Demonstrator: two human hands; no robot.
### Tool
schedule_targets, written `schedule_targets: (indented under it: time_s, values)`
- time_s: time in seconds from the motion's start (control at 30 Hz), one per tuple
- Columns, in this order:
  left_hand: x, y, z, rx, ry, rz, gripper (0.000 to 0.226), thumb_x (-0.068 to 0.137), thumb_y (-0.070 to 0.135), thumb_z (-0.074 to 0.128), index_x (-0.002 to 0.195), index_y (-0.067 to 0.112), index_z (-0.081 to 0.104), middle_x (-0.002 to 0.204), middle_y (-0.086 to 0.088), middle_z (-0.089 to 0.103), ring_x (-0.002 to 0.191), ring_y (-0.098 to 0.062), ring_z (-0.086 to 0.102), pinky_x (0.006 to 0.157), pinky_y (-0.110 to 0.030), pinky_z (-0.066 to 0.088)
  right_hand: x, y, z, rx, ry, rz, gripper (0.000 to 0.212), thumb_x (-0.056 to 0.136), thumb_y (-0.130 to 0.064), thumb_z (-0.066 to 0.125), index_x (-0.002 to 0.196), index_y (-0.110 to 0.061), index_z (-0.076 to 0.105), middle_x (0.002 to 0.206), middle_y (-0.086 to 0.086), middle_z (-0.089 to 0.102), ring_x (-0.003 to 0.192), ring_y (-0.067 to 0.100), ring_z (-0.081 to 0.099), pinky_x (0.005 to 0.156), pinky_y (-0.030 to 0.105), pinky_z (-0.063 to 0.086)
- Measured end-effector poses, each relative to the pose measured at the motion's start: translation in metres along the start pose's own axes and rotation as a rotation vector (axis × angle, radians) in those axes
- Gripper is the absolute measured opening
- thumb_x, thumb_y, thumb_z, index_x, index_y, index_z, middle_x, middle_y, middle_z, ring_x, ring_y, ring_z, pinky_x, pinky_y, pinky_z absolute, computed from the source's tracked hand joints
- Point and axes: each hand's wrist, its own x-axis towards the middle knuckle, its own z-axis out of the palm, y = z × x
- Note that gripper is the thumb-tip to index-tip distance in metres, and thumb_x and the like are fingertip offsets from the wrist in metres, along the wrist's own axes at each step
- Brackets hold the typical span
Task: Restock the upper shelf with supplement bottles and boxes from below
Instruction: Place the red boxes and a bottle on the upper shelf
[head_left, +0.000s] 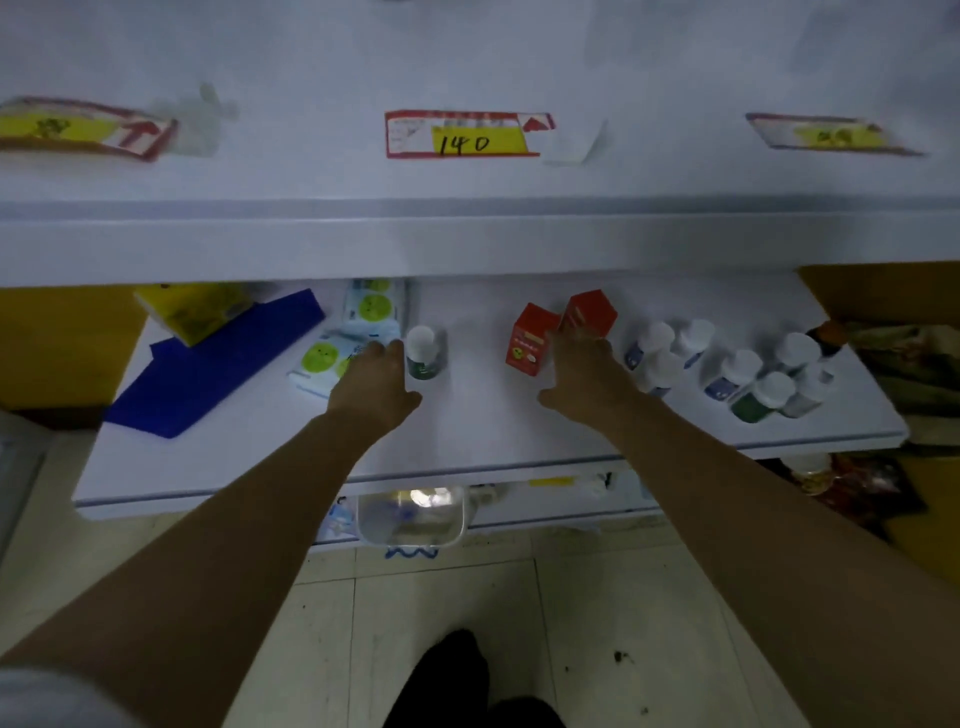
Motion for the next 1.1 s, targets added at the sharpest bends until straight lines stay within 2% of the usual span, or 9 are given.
schedule_targets:
  time_s: [0.23,0.37,0.47,0.63,0.77,0.87,0.93,1.0,1.1]
  values:
    - [0.053,0.01,0.02,-0.04,0.025,0.017,0.073,0.079,0.021,0.073,0.138,0.0,0.035,0.135,-0.023,0.041,0.122,-0.04,0.045,0.102,-0.043,0.039,0.06,0.018,0.026,0.041,0.009,0.052,0.081,0.085,-0.019,0.068,0.148,-0.006,0.019,0.155,0.019,0.017,0.142,0.034,0.024,0.114,0.04,0.027]
    - [0.078,0.011,0.034,-0.07,0.058,0.02,0.08,0.081,0.019,0.071,0.143,-0.001,0.025,0.142,-0.022,0.032,0.125,-0.041,0.042,0.103,-0.044,0.038,0.093,0.018,0.03,0.073,0.032,0.037,0.091,0.085,-0.027,0.068,0.151,-0.007,0.008,0.155,0.019,0.015,0.145,0.036,0.016,0.118,0.046,0.021]
    - [0.095,0.012,0.043,-0.069,0.046,-0.017,0.078,0.08,0.012,0.071,0.142,0.0,0.026,0.143,-0.021,0.033,0.127,-0.04,0.041,0.103,-0.043,0.036,0.115,0.019,0.03,0.073,0.014,0.035,0.092,0.086,-0.03,0.067,0.152,-0.01,0.006,0.154,0.017,0.019,0.143,0.038,0.02,0.117,0.049,0.023]
    - [0.109,0.011,0.057,-0.09,0.069,-0.031,0.048,0.084,0.005,0.061,0.128,-0.002,0.044,0.131,-0.022,0.047,0.12,-0.036,0.048,0.097,-0.037,0.04,0.123,0.02,0.038,-0.048,0.042,0.0,0.072,0.091,-0.025,0.06,0.148,-0.006,0.02,0.143,0.019,0.035,0.131,0.037,0.039,0.112,0.044,0.029]
    - [0.106,0.014,0.056,-0.134,0.087,-0.04,0.044,0.083,0.007,0.065,0.125,0.002,0.053,0.124,-0.021,0.056,0.116,-0.035,0.052,0.094,-0.035,0.044,0.117,0.024,0.04,-0.032,0.091,-0.051,0.06,0.092,-0.022,0.058,0.143,-0.007,0.03,0.136,0.018,0.041,0.124,0.036,0.046,0.105,0.043,0.038]
    - [0.091,0.017,0.05,-0.215,0.079,-0.063,0.048,0.08,0.009,0.069,0.126,0.009,0.055,0.123,-0.017,0.06,0.114,-0.032,0.054,0.089,-0.031,0.045,0.1,0.023,0.031,0.087,0.112,-0.024,0.064,0.089,-0.027,0.062,0.141,-0.004,0.032,0.136,0.018,0.045,0.126,0.033,0.045,0.106,0.041,0.038]
    - [0.076,0.019,0.04,-0.325,0.057,-0.098,0.051,0.077,0.01,0.074,0.124,0.013,0.055,0.122,-0.014,0.06,0.104,-0.027,0.056,0.082,-0.029,0.046,0.088,0.021,0.022,0.192,0.105,0.023,0.062,0.086,-0.029,0.066,0.135,-0.001,0.039,0.132,0.017,0.05,0.123,0.031,0.049,0.104,0.04,0.041]
    - [0.06,0.021,0.028,-0.462,0.031,-0.124,0.052,0.072,0.009,0.078,0.12,0.014,0.057,0.119,-0.012,0.059,0.095,-0.021,0.051,0.079,-0.029,0.048,0.075,0.02,0.011,0.314,0.081,0.08,0.057,0.084,-0.03,0.069,0.128,-0.002,0.047,0.125,0.016,0.056,0.114,0.029,0.056,0.094,0.037,0.048]
    - [0.028,0.028,0.008,-0.633,-0.001,-0.146,0.048,0.069,0.009,0.081,0.107,0.015,0.053,0.109,-0.007,0.056,0.097,-0.019,0.05,0.078,-0.028,0.045,0.047,0.018,-0.01,0.47,0.041,0.108,0.055,0.081,-0.027,0.072,0.125,-0.004,0.05,0.117,0.01,0.06,0.104,0.025,0.06,0.079,0.032,0.05]
